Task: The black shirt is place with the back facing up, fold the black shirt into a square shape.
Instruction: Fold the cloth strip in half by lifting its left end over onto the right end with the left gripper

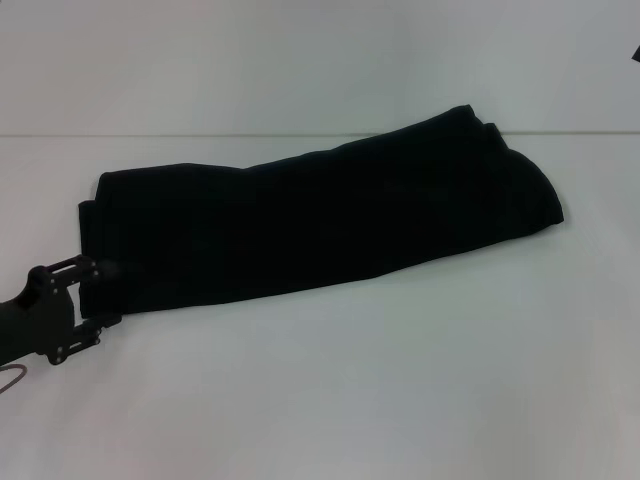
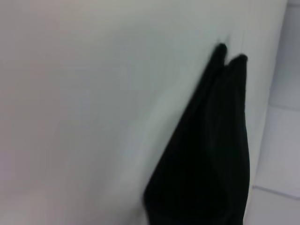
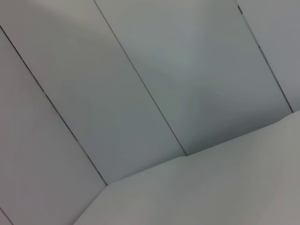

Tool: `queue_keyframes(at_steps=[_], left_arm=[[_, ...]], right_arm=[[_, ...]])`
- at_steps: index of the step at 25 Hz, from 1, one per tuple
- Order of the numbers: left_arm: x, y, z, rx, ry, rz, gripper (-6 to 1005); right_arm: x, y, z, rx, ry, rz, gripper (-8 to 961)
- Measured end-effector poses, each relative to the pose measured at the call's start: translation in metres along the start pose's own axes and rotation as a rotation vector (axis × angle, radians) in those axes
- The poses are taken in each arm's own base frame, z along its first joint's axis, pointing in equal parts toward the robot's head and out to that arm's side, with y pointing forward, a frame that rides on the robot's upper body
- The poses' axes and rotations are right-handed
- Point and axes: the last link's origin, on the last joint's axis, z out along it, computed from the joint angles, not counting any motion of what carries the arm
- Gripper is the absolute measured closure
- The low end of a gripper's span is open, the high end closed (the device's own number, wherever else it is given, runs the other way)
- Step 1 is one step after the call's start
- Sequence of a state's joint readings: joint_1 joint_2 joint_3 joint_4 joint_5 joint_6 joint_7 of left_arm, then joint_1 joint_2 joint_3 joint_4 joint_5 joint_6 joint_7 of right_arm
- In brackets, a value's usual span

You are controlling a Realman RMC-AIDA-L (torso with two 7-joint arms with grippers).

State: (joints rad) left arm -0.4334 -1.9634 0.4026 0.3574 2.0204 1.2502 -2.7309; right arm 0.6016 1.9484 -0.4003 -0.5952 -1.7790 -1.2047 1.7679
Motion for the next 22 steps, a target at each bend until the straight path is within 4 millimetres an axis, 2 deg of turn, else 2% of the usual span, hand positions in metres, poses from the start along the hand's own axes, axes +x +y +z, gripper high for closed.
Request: queue_keyframes(at_steps=[6,13,19,22], left_arm=[[-0.0023,0.0033,0.0071,0.033,-0.028,0.069,283],[0.0012,-0.0032,0.0028,0.000,0.031,-0.015,222],[-0.0016,-0.0042,0.0108,0.003,0.042,-0.045,127],[0.0003,-0.0055,0.0103,0.008,0.058,-0.054,133]], right_arm=[[-0.0001,-0.0001,-0.0008,-0.001,-0.005,0.002,197],[0.0001,-0.0013,-0.0032,0.000,-0.007,0.008,198],[-0.0001,-0.0008,-0.0033,-0.003,-0.008,0.009,198],[-0.0001,-0.0008,-0.0043,-0.006,-0.010,0.013,198]])
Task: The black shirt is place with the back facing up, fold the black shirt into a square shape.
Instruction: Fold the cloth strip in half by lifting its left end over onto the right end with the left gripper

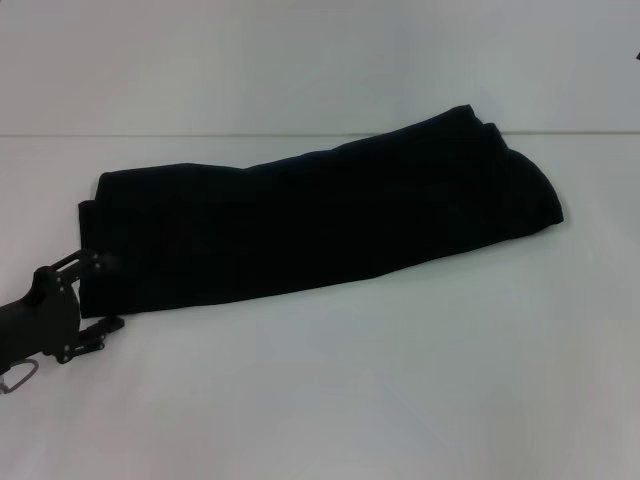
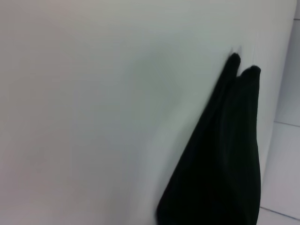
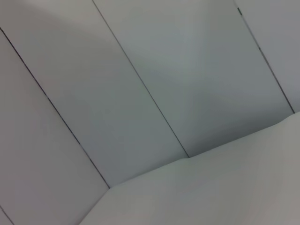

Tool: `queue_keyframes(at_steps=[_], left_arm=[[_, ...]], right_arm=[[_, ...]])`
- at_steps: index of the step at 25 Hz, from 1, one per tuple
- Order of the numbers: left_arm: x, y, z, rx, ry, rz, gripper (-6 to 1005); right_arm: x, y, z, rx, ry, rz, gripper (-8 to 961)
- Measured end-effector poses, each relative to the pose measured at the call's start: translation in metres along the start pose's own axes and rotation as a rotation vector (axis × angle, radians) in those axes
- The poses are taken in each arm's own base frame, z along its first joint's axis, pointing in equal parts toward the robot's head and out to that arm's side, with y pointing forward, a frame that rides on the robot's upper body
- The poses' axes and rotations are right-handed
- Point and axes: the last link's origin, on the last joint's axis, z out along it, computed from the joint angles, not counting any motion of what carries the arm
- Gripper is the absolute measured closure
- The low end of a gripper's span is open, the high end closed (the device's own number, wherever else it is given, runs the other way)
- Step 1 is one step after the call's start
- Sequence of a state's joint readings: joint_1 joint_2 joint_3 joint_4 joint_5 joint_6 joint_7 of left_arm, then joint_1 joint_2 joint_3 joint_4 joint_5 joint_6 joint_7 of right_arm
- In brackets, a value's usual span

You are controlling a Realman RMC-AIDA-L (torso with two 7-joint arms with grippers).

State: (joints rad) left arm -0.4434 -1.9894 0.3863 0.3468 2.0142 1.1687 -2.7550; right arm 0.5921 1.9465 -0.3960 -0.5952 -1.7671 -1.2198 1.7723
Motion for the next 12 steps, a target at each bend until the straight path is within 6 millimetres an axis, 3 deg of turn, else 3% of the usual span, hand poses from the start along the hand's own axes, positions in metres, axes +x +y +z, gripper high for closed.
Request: queue_keyframes(at_steps=[12], left_arm=[[-0.001,0.013,0.019,-0.002,0.026,0.057,139]], right_arm=[[0.000,-0.001,-0.001,0.001,-0.006,0.002,199]])
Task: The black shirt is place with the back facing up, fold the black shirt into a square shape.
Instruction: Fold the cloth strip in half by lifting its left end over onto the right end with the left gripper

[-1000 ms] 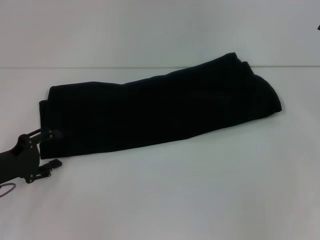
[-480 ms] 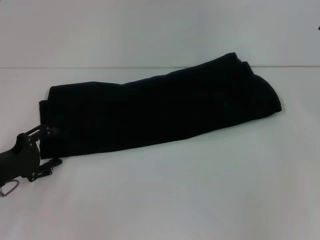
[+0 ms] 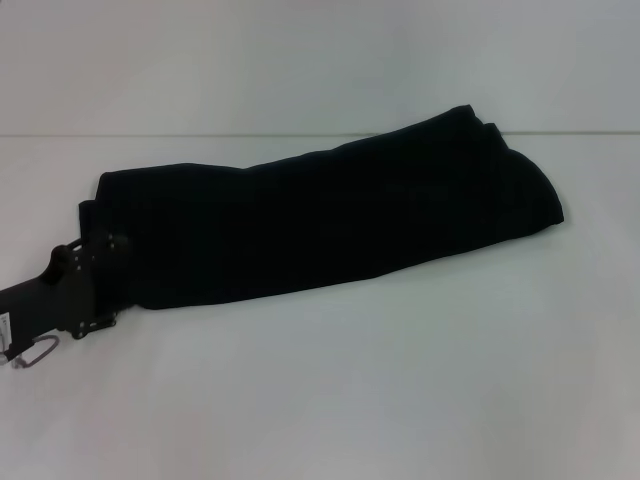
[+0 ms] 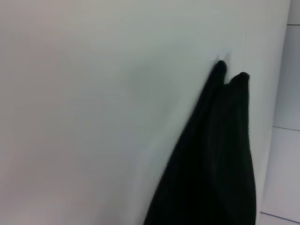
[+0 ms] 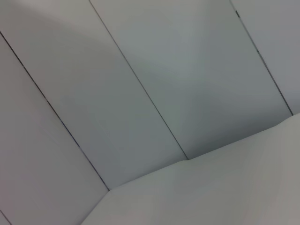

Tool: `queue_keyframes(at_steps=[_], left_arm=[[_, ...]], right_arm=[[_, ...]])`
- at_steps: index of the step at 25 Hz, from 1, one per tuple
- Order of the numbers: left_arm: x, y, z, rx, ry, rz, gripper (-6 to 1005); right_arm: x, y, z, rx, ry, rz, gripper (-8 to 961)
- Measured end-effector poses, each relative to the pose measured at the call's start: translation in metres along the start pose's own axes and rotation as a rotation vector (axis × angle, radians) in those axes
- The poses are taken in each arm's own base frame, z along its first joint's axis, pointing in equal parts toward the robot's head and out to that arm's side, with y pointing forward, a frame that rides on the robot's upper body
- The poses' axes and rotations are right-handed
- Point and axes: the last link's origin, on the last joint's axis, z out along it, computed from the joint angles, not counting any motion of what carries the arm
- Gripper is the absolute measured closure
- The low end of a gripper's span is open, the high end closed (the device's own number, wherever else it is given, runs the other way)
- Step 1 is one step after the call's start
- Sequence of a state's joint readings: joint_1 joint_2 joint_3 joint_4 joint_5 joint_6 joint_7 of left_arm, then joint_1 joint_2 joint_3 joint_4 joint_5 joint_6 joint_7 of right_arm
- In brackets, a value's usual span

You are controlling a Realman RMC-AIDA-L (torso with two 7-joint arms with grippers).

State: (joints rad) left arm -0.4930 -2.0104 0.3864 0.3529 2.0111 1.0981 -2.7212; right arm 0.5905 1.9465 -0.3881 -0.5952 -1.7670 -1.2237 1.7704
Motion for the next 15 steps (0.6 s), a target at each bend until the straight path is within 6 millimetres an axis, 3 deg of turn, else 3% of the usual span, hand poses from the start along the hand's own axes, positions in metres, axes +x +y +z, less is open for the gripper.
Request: queue_keyframes(at_steps=[8,15], left_arm=[[0.000,0.020,0.003,-0.094,-0.014,0.077,137],[0.000,0.002,-0.003,-0.016,-0.029,0.027,138]], right_arm=[[-0.001,0.000,0.000,0.000,0.000,-0.004,200],[-0.001,-0.001,-0.001,0.004,-0.008,0.000,200]])
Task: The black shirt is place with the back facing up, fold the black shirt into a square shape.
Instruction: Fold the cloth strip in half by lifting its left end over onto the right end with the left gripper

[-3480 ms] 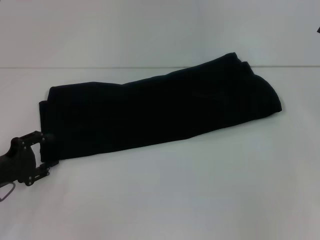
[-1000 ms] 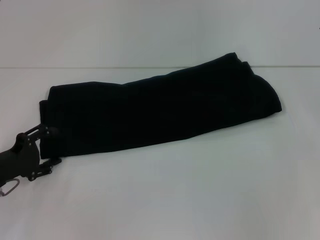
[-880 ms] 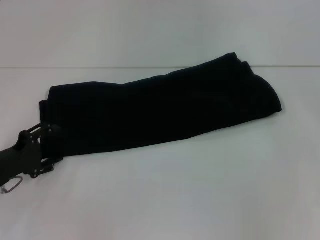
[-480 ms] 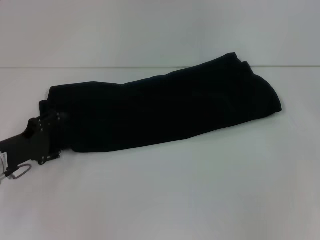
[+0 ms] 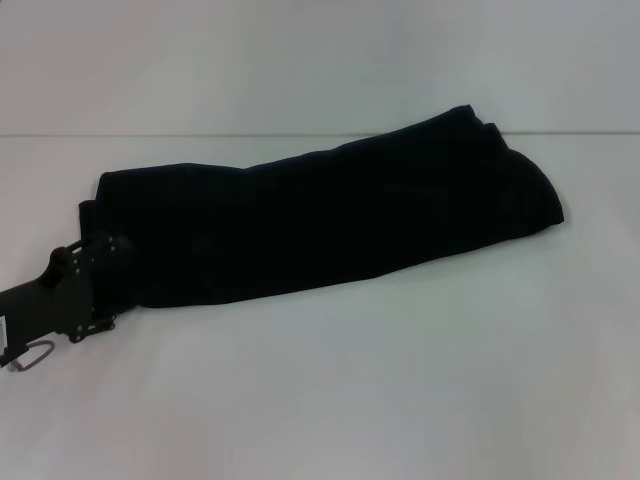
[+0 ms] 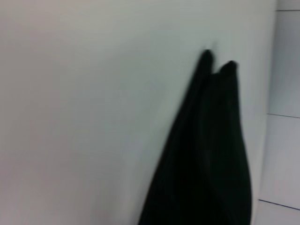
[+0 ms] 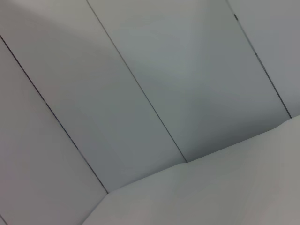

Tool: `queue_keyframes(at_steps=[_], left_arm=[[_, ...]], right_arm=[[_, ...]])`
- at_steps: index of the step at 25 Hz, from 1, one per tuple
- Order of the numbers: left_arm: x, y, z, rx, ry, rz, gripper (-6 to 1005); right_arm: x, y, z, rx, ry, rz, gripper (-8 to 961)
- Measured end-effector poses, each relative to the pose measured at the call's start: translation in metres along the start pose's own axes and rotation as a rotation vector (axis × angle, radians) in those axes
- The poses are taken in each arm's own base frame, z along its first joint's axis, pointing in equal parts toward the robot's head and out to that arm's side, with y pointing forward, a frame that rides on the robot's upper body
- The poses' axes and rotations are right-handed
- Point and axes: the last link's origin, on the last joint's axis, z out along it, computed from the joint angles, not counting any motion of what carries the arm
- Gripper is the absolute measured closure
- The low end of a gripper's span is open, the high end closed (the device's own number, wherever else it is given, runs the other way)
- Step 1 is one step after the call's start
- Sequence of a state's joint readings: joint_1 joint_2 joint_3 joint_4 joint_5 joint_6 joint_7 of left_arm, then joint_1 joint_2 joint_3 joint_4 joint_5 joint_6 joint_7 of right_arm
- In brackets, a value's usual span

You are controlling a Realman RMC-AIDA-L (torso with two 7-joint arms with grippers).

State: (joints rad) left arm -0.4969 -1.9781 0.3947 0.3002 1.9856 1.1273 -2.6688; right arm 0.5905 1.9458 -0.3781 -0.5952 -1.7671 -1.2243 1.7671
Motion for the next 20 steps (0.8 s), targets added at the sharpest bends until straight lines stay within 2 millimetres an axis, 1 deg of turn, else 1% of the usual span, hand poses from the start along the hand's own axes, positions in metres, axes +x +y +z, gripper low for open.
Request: queue_keyframes(at_steps=[3,11,14,16,18,19,20], left_arm=[[0.001,-0.004,-0.001,0.030,0.003,-0.003,138],[0.003,0.011,0.016,0.014,0.038,0.058,138],[0.001,0.017,0.019,-0.038,0.053,0.072,137],[0.000,0.020,0.016,-0.091,0.062,0.087,137],[0.001,0.012,0.013,-0.062,0.057,0.064,137],[0.001,0.012,0.013,-0.062,0.057,0.064,137],[0.000,0.007,0.012,-0.026,0.044,0.045,137]], right_arm=[[0.000,0.000,0.000,0.000,0.000,0.001,200],[0.001,0.003,-0.001,-0.023,-0.002,0.005,201],[0.001,0.003,-0.002,-0.024,-0.006,0.009,201],[0.001,0.002,-0.003,-0.023,-0.005,0.010,201],[0.002,0.002,-0.004,-0.021,-0.005,0.011,201],[0.002,0.002,-0.004,-0.021,-0.005,0.011,201],[0.002,0.001,-0.005,-0.020,-0.005,0.012,201]])
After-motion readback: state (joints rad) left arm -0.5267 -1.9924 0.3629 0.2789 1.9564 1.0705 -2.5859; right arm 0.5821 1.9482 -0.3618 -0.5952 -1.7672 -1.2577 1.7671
